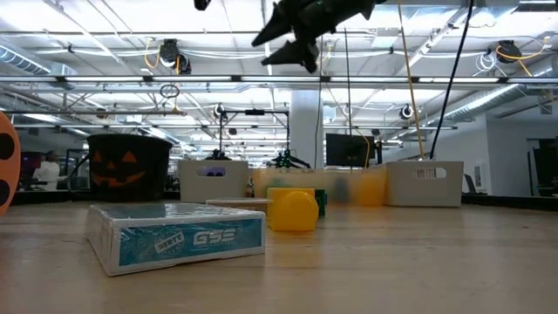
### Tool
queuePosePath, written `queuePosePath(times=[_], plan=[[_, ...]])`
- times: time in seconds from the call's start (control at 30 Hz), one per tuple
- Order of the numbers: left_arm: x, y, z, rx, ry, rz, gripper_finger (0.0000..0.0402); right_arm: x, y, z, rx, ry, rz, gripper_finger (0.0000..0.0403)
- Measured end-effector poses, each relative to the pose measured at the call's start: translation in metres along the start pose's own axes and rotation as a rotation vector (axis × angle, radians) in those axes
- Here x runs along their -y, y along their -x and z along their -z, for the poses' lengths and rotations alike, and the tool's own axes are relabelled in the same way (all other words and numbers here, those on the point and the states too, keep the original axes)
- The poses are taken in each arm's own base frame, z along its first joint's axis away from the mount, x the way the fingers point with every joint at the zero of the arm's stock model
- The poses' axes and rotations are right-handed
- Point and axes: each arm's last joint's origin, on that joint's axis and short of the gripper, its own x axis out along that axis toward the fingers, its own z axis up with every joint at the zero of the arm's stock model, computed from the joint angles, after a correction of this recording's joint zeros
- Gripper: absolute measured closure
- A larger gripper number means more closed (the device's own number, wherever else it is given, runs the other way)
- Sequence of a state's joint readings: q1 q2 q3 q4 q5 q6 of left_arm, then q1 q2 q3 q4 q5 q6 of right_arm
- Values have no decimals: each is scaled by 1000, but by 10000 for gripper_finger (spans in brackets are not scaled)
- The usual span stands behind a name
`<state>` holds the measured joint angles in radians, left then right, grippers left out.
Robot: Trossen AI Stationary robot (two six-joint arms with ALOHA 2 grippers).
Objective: Pick & Place Toys
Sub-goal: Put the yellow game piece into the orange bin
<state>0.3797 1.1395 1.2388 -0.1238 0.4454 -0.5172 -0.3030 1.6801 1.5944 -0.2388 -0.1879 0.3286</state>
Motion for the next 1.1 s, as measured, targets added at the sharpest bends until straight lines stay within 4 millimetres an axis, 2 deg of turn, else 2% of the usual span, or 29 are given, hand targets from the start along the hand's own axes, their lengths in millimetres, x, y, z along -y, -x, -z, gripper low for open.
queuePosePath(times=[0.23,0.37,0.53,0.7,0.77,0.9,1.1], plan=[[3,-7,6,-35,30,15,92,-39,-3,4,54,80,-109,193],[4,-16,10,-43,37,36,92,-67,2,11,82,86,-93,193],[0,-38,25,-112,92,37,92,-101,9,22,111,130,-56,193],[16,-58,44,-157,85,50,92,-126,27,29,89,155,-102,193],[28,-64,53,-156,69,41,92,-132,39,31,85,164,-124,193],[55,-68,68,-131,19,20,92,-134,62,49,81,135,-158,193],[84,-72,90,-96,33,-76,92,-122,104,94,79,9,-216,193]])
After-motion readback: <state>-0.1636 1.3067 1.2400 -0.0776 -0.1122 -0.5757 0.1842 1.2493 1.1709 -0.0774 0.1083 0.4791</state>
